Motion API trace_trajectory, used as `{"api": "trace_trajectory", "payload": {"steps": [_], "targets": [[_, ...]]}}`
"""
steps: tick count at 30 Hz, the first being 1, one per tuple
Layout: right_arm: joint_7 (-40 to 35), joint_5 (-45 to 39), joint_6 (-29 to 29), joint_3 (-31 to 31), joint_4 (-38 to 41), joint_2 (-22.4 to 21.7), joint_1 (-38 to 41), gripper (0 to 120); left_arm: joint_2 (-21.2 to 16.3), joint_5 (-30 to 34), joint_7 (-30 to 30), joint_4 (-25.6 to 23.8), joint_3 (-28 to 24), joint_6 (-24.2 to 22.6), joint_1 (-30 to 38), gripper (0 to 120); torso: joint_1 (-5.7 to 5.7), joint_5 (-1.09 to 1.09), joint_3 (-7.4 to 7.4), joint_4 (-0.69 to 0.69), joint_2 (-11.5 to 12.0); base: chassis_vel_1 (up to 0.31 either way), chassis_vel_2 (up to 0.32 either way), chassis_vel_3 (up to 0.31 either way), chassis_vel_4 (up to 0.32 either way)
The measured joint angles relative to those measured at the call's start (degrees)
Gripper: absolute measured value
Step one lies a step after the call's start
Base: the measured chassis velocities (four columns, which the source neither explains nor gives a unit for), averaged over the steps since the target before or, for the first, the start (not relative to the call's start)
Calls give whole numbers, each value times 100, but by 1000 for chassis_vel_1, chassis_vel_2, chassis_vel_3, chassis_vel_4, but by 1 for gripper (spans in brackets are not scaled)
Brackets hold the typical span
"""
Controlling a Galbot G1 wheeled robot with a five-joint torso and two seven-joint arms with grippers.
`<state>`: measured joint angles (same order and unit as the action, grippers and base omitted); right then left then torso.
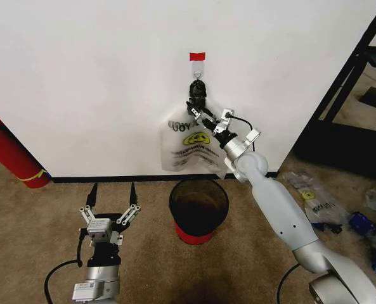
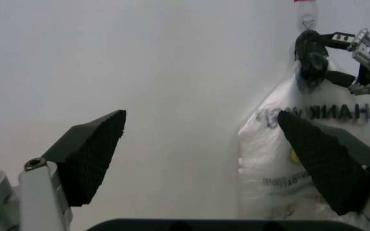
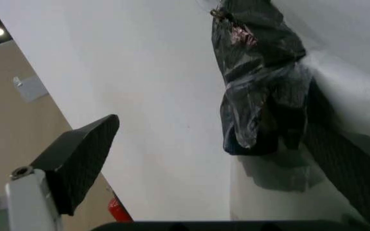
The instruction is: Pick up the garbage bag from the wall and place it over the trash bin.
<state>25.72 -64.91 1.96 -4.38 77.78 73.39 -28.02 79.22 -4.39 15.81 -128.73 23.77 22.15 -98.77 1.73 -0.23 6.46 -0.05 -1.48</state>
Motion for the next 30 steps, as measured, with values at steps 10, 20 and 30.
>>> {"api": "trace_trajectory", "payload": {"steps": [10,20,30], "targets": [[-179,173,-1,-21,60,-23,-46,64,1,-14,1,-21,-23,27,-38,92,0,0,0,0,-1,0,0,0,0],[-254,174,-17,-45,72,-51,-54,30,-14,-12,1,-44,-28,30,-33,92,0,0,0,-1,-1,0,0,0,0],[-374,177,-50,-43,86,-47,-45,0,-15,-14,6,-127,-7,65,-102,92,0,0,0,-1,-1,0,0,0,0]]}}
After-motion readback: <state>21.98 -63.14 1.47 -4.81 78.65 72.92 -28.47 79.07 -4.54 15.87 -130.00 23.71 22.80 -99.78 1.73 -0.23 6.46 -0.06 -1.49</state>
